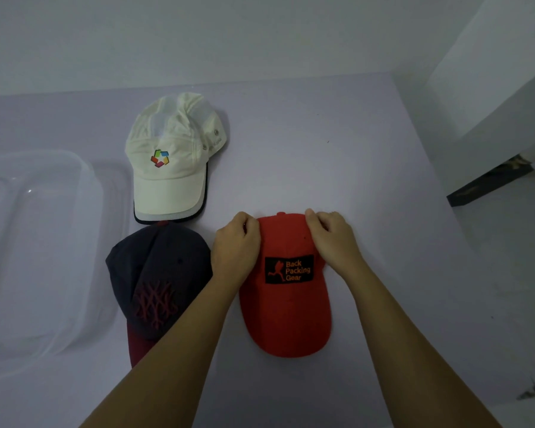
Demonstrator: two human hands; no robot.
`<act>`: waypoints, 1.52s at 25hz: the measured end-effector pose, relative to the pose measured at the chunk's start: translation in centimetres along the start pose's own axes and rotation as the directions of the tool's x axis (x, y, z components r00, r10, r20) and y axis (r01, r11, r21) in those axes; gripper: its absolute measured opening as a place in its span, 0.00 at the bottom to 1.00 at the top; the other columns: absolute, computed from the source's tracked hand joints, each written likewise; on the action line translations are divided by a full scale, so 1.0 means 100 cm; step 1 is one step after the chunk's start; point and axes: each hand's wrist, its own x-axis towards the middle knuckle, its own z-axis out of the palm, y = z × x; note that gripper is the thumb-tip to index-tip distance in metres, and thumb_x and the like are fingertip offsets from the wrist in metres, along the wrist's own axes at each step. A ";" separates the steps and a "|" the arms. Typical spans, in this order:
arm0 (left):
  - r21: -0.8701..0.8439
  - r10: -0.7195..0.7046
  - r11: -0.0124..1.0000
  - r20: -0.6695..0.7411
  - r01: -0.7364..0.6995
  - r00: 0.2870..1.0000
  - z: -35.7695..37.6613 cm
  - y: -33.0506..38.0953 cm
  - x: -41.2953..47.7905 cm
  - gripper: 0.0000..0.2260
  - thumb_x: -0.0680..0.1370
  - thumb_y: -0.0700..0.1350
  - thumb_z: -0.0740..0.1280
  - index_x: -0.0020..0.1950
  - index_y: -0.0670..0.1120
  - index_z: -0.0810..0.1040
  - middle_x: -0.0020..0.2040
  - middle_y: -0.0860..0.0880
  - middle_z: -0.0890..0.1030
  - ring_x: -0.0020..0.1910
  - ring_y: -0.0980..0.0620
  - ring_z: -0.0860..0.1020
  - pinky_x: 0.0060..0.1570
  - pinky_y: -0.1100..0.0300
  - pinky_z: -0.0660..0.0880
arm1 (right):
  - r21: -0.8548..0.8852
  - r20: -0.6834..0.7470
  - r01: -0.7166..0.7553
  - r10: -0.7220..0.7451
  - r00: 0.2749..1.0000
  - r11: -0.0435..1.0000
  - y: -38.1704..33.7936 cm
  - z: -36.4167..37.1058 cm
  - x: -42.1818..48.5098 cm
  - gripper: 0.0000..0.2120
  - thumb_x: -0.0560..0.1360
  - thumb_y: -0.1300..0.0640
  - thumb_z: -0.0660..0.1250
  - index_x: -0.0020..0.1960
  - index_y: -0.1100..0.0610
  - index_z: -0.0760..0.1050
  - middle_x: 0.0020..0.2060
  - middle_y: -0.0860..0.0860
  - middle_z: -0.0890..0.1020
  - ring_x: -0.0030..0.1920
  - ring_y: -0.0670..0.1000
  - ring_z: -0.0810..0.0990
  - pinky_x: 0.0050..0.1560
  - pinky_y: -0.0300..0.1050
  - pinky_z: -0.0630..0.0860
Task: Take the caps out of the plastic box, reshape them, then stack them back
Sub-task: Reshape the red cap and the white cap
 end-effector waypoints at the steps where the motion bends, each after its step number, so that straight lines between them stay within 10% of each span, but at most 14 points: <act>1: 0.018 -0.009 1.000 0.037 0.008 0.999 -0.001 0.003 0.003 0.15 0.77 0.48 0.53 0.32 0.44 0.65 0.28 0.50 0.69 0.29 0.50 0.67 0.32 0.55 0.65 | 0.011 0.045 -0.015 0.014 0.999 1.000 0.000 0.000 0.000 0.21 0.79 0.45 0.54 0.32 0.56 0.61 0.27 0.49 0.65 0.29 0.46 0.64 0.31 0.39 0.62; 12: -0.069 0.212 0.976 0.064 -0.208 0.975 -0.001 0.012 0.001 0.13 0.81 0.52 0.52 0.45 0.47 0.70 0.30 0.49 0.73 0.30 0.51 0.72 0.36 0.51 0.71 | 0.248 0.074 -0.121 0.106 0.992 0.961 0.000 0.009 -0.004 0.11 0.79 0.45 0.55 0.46 0.52 0.69 0.35 0.45 0.74 0.35 0.42 0.73 0.32 0.30 0.70; 16: -0.101 0.159 0.982 -0.033 -0.162 0.987 -0.006 0.009 -0.009 0.15 0.82 0.49 0.52 0.57 0.43 0.73 0.48 0.49 0.77 0.48 0.52 0.74 0.50 0.59 0.69 | 0.129 -0.012 -0.108 0.111 0.994 0.986 -0.002 -0.002 -0.010 0.19 0.79 0.42 0.51 0.52 0.54 0.74 0.41 0.44 0.76 0.40 0.37 0.73 0.38 0.31 0.66; 21: -0.229 -0.077 0.972 -0.087 0.056 0.993 0.011 -0.004 -0.029 0.13 0.82 0.48 0.51 0.46 0.43 0.70 0.42 0.52 0.69 0.48 0.48 0.70 0.53 0.56 0.67 | 0.238 0.008 -0.118 0.119 0.993 0.964 0.006 0.012 -0.017 0.21 0.79 0.45 0.54 0.41 0.61 0.72 0.34 0.51 0.72 0.35 0.47 0.71 0.39 0.42 0.70; 28: -0.140 -0.030 0.990 -0.141 0.010 0.989 0.016 -0.012 -0.023 0.13 0.82 0.47 0.51 0.47 0.42 0.70 0.45 0.47 0.71 0.48 0.48 0.70 0.54 0.50 0.70 | 0.425 0.038 -0.181 0.183 0.982 0.887 0.002 0.015 -0.009 0.16 0.79 0.46 0.55 0.49 0.55 0.77 0.45 0.48 0.79 0.48 0.46 0.77 0.55 0.45 0.75; 32: -0.103 0.066 0.992 -0.115 -0.078 0.991 0.005 -0.005 -0.042 0.19 0.82 0.47 0.51 0.71 0.41 0.63 0.68 0.43 0.67 0.68 0.48 0.64 0.68 0.61 0.58 | 0.251 -0.103 -0.103 0.132 0.986 0.962 0.002 0.000 -0.029 0.18 0.80 0.48 0.53 0.63 0.55 0.72 0.59 0.53 0.77 0.60 0.48 0.74 0.60 0.41 0.69; 38: -0.178 -0.007 0.984 -0.018 0.004 1.000 0.014 -0.028 -0.123 0.24 0.82 0.46 0.52 0.76 0.44 0.49 0.78 0.47 0.53 0.75 0.57 0.52 0.71 0.65 0.48 | 0.401 -0.012 -0.260 0.288 0.958 0.879 0.041 0.018 -0.115 0.23 0.81 0.55 0.54 0.74 0.51 0.55 0.74 0.48 0.61 0.70 0.43 0.61 0.69 0.40 0.60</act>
